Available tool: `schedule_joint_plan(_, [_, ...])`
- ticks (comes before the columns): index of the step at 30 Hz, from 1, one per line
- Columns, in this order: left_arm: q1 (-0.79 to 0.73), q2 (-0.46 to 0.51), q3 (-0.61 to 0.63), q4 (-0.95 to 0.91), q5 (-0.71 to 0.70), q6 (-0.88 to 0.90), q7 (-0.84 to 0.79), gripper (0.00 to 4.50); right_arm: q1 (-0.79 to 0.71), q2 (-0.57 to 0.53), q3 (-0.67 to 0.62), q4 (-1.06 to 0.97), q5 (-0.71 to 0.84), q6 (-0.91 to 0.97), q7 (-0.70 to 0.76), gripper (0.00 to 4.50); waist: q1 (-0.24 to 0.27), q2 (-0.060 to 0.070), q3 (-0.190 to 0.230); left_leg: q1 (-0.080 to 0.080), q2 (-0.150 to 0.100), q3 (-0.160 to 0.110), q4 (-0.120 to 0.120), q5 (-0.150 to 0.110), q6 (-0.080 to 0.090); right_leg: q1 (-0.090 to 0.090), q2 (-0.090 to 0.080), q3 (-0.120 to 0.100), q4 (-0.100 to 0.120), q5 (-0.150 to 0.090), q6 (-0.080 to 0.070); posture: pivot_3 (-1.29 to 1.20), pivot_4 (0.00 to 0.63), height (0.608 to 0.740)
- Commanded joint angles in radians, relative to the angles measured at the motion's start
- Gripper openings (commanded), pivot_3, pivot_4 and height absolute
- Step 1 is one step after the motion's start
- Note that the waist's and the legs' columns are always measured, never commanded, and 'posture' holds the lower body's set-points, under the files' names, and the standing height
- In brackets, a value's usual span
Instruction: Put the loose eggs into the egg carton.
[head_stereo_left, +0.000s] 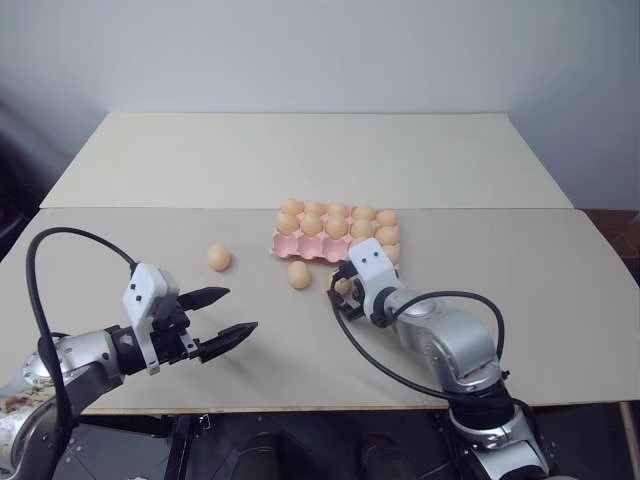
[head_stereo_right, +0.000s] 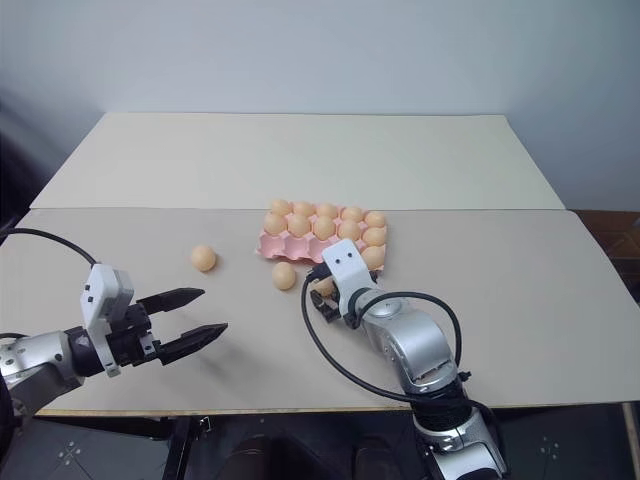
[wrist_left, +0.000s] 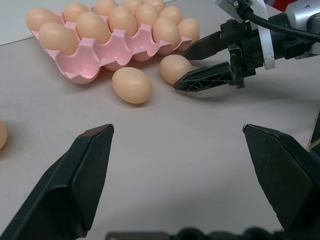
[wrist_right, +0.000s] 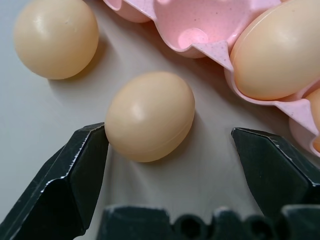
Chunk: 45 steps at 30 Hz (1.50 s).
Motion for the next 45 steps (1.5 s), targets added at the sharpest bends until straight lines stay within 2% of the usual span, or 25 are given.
schedule_joint_plan(1, [-0.006,0.0,0.019,-0.035,-0.002,-0.018,0.002,4.5,-0.005,0.01,-0.008,-0.005,-0.018,-0.051,0.003,4.47,0.0,0.0,0.0,0.0,0.0,0.0,0.0,0.0,0.0,0.0,0.0,0.0,0.0,0.0,0.0,0.0,0.15,0.74])
schedule_joint_plan(10, [-0.005,-0.001,0.019,-0.04,0.001,-0.018,0.008,4.5,-0.011,0.049,-0.012,0.032,-0.038,-0.088,-0.003,4.47,0.0,0.0,0.0,0.0,0.0,0.0,0.0,0.0,0.0,0.0,0.0,0.0,0.0,0.0,0.0,0.0,0.15,0.74])
schedule_joint_plan(11, [-0.005,-0.001,0.018,-0.041,0.002,-0.019,0.008,4.5,-0.009,0.051,-0.012,0.036,-0.041,-0.092,-0.003,4.3,0.0,0.0,0.0,0.0,0.0,0.0,0.0,0.0,0.0,0.0,0.0,0.0,0.0,0.0,0.0,0.0,0.15,0.74])
schedule_joint_plan(14, [-0.004,-0.001,0.018,-0.042,0.003,-0.02,0.01,4.5,-0.003,0.051,-0.011,0.042,-0.048,-0.101,-0.003,3.64,0.0,0.0,0.0,0.0,0.0,0.0,0.0,0.0,0.0,0.0,0.0,0.0,0.0,0.0,0.0,0.0,0.15,0.74])
schedule_joint_plan(24, [-0.003,-0.002,0.015,-0.042,0.01,-0.024,0.01,4.5,0.003,0.042,-0.015,0.04,-0.06,-0.117,0.009,0.08,-0.001,0.0,0.0,0.0,0.0,0.0,0.0,0.0,0.0,0.0,0.0,0.0,0.0,0.0,0.0,0.0,0.15,0.74])
schedule_joint_plan(25, [-0.002,-0.002,0.015,-0.043,0.01,-0.024,0.01,4.5,0.004,0.042,-0.016,0.039,-0.062,-0.117,0.01,0.04,-0.001,0.0,0.0,0.0,0.0,0.0,0.0,0.0,0.0,0.0,0.0,0.0,0.0,0.0,0.0,0.0,0.15,0.74])
schedule_joint_plan(34, [-0.001,-0.001,0.014,-0.043,0.016,-0.026,0.007,4.5,0.011,-0.009,-0.023,-0.058,-0.025,-0.024,0.08,0.04,0.0,0.0,0.0,0.0,0.0,0.0,0.0,0.0,0.0,0.0,0.0,0.0,0.0,0.0,0.0,0.0,0.15,0.74])
schedule_joint_plan(37, [0.001,-0.001,0.016,-0.043,0.018,-0.025,0.006,4.5,0.016,-0.035,-0.046,-0.111,-0.01,0.024,0.102,0.67,0.0,0.0,0.0,0.0,0.0,0.0,0.0,0.0,0.0,0.0,0.0,0.0,0.0,0.0,0.0,0.0,0.15,0.74])
schedule_joint_plan(45, [-0.008,-0.006,0.003,-0.036,0.026,-0.025,0.002,4.5,-0.008,-0.045,-0.067,-0.124,0.001,0.051,0.116,3.43,-0.001,0.0,0.0,0.0,0.0,0.0,0.0,0.0,0.0,0.0,0.0,0.0,0.0,0.0,0.0,0.0,0.15,0.74])
